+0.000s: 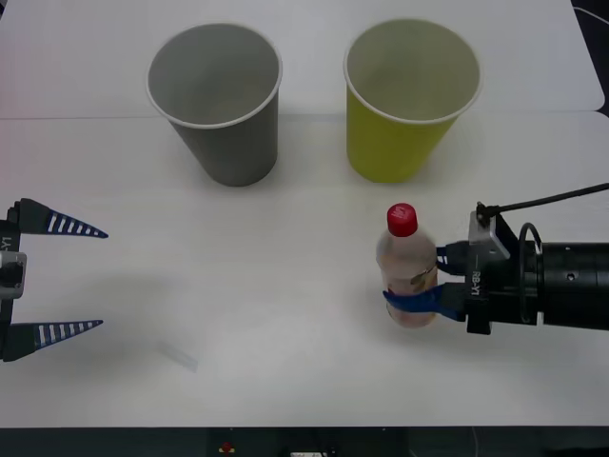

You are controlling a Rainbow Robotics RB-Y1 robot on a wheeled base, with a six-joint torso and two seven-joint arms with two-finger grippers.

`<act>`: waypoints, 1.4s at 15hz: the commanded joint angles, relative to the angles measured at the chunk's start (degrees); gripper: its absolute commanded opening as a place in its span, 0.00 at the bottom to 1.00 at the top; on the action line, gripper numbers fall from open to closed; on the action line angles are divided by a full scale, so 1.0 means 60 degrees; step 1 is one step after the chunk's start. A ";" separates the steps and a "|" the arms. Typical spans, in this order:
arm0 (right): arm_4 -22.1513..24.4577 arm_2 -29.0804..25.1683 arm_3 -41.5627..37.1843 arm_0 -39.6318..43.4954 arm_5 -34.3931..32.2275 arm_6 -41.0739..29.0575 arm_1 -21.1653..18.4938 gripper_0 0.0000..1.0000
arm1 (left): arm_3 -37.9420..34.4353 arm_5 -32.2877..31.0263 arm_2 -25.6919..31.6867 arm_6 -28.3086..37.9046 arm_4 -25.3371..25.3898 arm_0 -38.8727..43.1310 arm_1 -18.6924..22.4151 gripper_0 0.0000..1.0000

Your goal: Put the can into the green bin and the plastic bottle into the gray bin

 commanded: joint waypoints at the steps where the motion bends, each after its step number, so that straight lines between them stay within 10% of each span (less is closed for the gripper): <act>1: 0.0579 -0.0452 -0.0864 0.0013 -0.0006 -0.1789 0.0001 0.00 | 0.0000 0.0000 0.0000 0.0000 0.0000 0.0000 0.0000 1.00; 9: 0.2498 -0.1345 -0.2695 -0.1598 -0.1779 -0.6857 0.0001 0.00 | 0.0000 0.0000 0.0000 0.0000 0.0000 0.0000 0.0000 1.00; 21: 0.2791 0.1028 -0.0542 -0.7033 -0.2409 -0.7809 -0.0541 0.00 | 0.0000 0.0000 0.0000 0.0000 0.0000 0.0000 0.0000 1.00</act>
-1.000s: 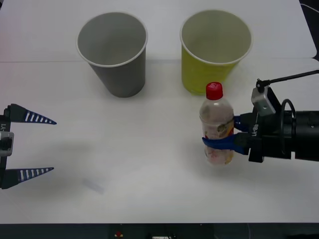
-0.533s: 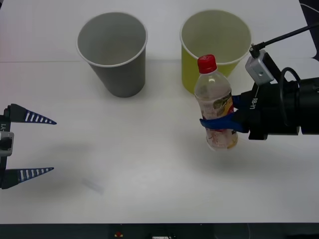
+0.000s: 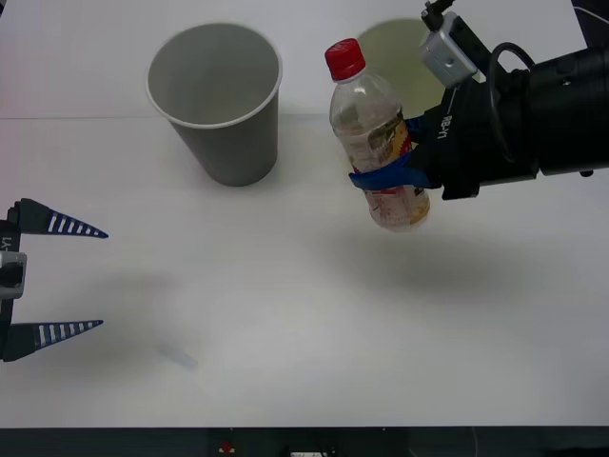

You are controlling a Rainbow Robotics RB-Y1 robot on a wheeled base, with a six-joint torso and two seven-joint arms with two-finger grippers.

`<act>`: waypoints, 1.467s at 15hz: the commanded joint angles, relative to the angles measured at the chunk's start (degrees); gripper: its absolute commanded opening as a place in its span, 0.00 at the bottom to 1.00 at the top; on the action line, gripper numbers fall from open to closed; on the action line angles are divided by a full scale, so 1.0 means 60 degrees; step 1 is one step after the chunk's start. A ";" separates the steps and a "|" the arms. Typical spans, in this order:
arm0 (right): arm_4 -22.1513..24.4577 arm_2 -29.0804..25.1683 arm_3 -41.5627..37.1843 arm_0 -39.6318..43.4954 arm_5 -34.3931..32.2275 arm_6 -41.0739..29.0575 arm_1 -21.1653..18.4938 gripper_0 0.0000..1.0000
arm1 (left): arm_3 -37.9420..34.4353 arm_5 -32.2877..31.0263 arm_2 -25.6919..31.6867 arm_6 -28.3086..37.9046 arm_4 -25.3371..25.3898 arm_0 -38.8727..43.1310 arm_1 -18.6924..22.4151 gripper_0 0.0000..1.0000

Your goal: Put the can into the green bin and the plastic bottle into the gray bin

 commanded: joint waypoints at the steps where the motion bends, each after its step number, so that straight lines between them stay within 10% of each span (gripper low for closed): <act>1: 0.0069 0.1014 0.0886 -0.1660 -0.0008 -0.0408 -0.0166 0.00 | 0.0000 0.0000 0.0000 0.0000 0.0000 0.0000 0.0000 1.00; 12: 0.0860 0.2830 0.7024 -0.6801 -0.0433 0.0163 0.2368 0.00 | 0.0000 0.0000 0.0000 0.0000 0.0000 0.0000 0.0000 1.00; 22: 0.2632 0.2933 1.0335 -0.8281 0.0827 0.0544 0.4639 0.00 | 0.0000 0.0000 0.0000 0.0000 0.0000 0.0000 0.0000 1.00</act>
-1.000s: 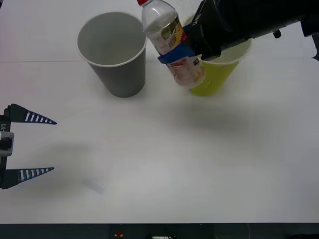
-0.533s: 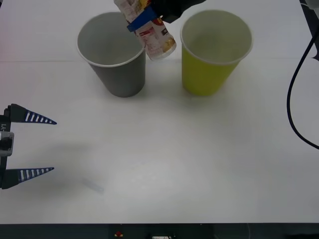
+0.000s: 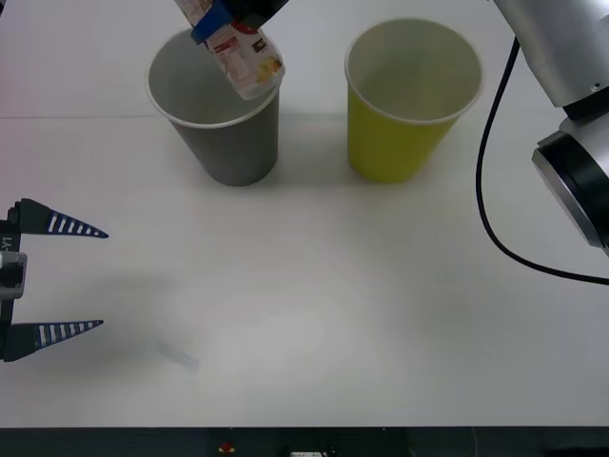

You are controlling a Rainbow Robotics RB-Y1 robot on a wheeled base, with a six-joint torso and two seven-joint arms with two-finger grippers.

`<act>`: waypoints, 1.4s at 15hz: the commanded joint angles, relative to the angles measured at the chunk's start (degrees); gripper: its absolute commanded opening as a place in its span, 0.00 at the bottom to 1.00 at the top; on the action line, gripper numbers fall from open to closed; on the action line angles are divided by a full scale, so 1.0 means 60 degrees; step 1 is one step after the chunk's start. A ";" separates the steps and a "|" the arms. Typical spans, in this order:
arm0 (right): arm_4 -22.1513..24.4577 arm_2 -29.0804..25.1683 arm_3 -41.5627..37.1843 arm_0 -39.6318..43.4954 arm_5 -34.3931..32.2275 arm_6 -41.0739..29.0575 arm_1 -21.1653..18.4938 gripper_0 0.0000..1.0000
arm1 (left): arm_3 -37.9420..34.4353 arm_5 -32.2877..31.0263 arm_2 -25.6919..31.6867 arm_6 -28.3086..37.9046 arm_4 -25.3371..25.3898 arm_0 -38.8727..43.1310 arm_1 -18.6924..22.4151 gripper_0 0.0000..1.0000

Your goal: Put the can into the green bin and the plastic bottle into the gray bin

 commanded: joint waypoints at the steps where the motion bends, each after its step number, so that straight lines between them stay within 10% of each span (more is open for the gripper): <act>1: 0.0213 0.0157 0.0742 -0.0197 0.0658 0.0313 0.0368 0.00 | 0.0000 0.0000 0.0000 0.0000 0.0000 0.0000 0.0000 1.00; 9: 0.0228 0.1124 0.1401 -0.0226 0.2064 0.0489 0.0573 0.21 | 0.0000 0.0000 0.0000 0.0000 0.0000 0.0000 0.0000 1.00; 12: 0.0228 0.1138 0.1401 -0.0226 0.2035 0.0855 0.0573 0.91 | 0.0000 0.0000 0.0000 0.0000 0.0000 0.0000 0.0000 1.00; 13: 0.0228 0.1168 0.1401 -0.0226 0.2020 0.0855 0.0573 1.00 | 0.0000 0.0000 0.0000 0.0000 0.0000 0.0000 0.0000 1.00; 21: -0.0666 0.0714 0.0566 -0.0153 0.0775 0.1104 -0.0159 1.00 | 0.0000 0.0000 0.0000 0.0000 0.0000 0.0000 0.0000 1.00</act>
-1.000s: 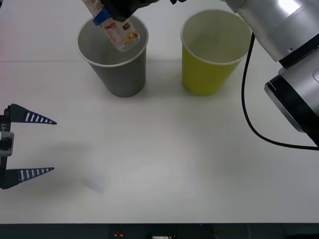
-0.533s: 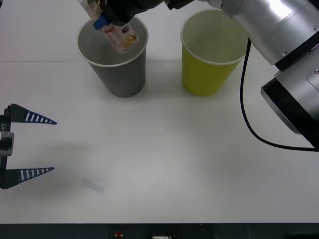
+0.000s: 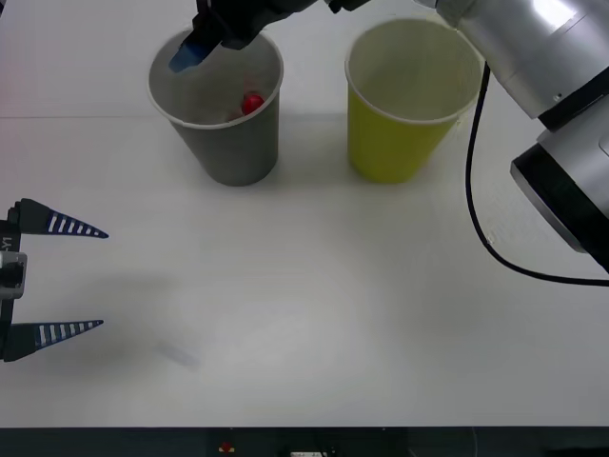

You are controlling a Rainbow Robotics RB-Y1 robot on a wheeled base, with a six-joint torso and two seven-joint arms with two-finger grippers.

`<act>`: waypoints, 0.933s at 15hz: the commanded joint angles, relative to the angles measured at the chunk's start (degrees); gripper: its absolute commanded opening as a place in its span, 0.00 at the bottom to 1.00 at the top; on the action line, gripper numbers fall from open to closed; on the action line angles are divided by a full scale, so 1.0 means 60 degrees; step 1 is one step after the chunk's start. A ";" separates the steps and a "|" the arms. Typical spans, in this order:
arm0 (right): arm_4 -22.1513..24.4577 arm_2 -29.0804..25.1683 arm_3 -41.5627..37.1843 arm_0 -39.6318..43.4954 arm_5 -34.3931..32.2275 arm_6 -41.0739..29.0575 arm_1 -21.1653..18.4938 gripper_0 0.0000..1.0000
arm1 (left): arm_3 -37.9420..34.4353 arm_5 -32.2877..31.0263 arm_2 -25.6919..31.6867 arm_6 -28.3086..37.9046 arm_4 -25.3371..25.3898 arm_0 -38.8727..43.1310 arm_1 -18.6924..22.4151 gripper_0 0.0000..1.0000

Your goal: Put the can into the green bin and the plastic bottle into the gray bin

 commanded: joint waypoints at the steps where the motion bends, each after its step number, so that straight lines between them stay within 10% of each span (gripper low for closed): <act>1: -0.0484 -0.0505 -0.0769 0.0165 -0.0981 0.0149 -0.0551 1.00 | 0.0000 0.0000 0.0000 0.0000 0.0000 0.0000 0.0000 1.00; 14: -0.4526 -0.1926 -0.5515 0.4046 -0.2079 0.2918 -0.4652 1.00 | 0.0000 0.0000 0.0000 0.0000 0.0000 0.0000 0.0000 1.00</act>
